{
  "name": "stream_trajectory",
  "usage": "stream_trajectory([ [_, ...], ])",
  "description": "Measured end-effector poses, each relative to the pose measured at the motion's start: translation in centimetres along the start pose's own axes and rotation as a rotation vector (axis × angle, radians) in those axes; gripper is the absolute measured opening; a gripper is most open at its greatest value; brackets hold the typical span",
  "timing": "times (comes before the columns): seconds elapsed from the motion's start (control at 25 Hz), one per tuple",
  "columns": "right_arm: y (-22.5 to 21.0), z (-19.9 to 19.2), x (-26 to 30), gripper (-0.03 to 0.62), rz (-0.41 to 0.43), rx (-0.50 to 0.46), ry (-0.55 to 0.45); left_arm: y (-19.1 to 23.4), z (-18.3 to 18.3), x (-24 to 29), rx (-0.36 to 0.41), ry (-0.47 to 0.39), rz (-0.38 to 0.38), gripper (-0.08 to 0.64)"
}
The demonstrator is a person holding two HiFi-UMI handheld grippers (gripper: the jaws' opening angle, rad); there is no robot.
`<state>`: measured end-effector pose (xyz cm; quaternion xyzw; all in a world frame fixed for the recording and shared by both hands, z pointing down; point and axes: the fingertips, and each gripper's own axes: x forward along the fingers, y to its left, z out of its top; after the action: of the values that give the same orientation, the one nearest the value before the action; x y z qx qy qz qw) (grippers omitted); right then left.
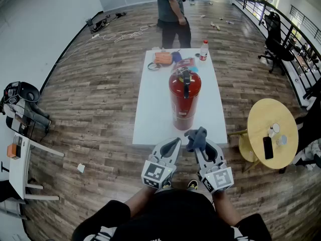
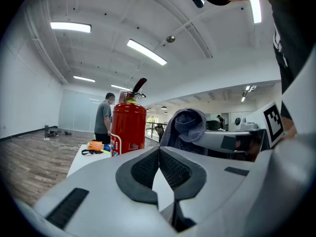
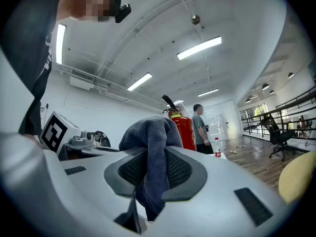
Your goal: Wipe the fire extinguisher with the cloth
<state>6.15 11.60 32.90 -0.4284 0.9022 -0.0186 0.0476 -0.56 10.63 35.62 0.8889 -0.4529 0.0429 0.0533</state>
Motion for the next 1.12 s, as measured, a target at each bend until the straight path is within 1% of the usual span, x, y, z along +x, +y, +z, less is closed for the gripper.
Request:
stream_trajectory([
  [0.16,-0.4,0.2,0.0,0.091,0.017,0.006,0.002,-0.2,0.2,0.3,-0.003,-0.001,0.015,0.023],
  [0.48,-0.8,-0.1,-0.2,0.091,0.009,0.017,0.009,-0.3,-0.3,0.5,-0.007,0.014,-0.003,0.023],
  [0.72,-1.1,0.3,-0.4,0.089,-0.039,0.072,-0.040,0.6,-0.8,-0.2,-0.021,0.017,-0.003,0.023],
  [0.8,-0.8,0.5,-0.1,0.089,-0.045,0.055,-0.040,1.1,-1.0,-0.4,-0.027,0.018,-0.007,0.023],
  [0.96,0.4,0.3,0.9,0.089,-0.006,0.013,-0.011,2.5,-1.5,-1.1,-0.042,0.009,-0.008,0.023],
  [1.12,-0.5,1.2,1.7,0.089,-0.030,-0.032,-0.021,4.4,-1.2,-1.1,-0.047,-0.014,-0.011,0.023],
])
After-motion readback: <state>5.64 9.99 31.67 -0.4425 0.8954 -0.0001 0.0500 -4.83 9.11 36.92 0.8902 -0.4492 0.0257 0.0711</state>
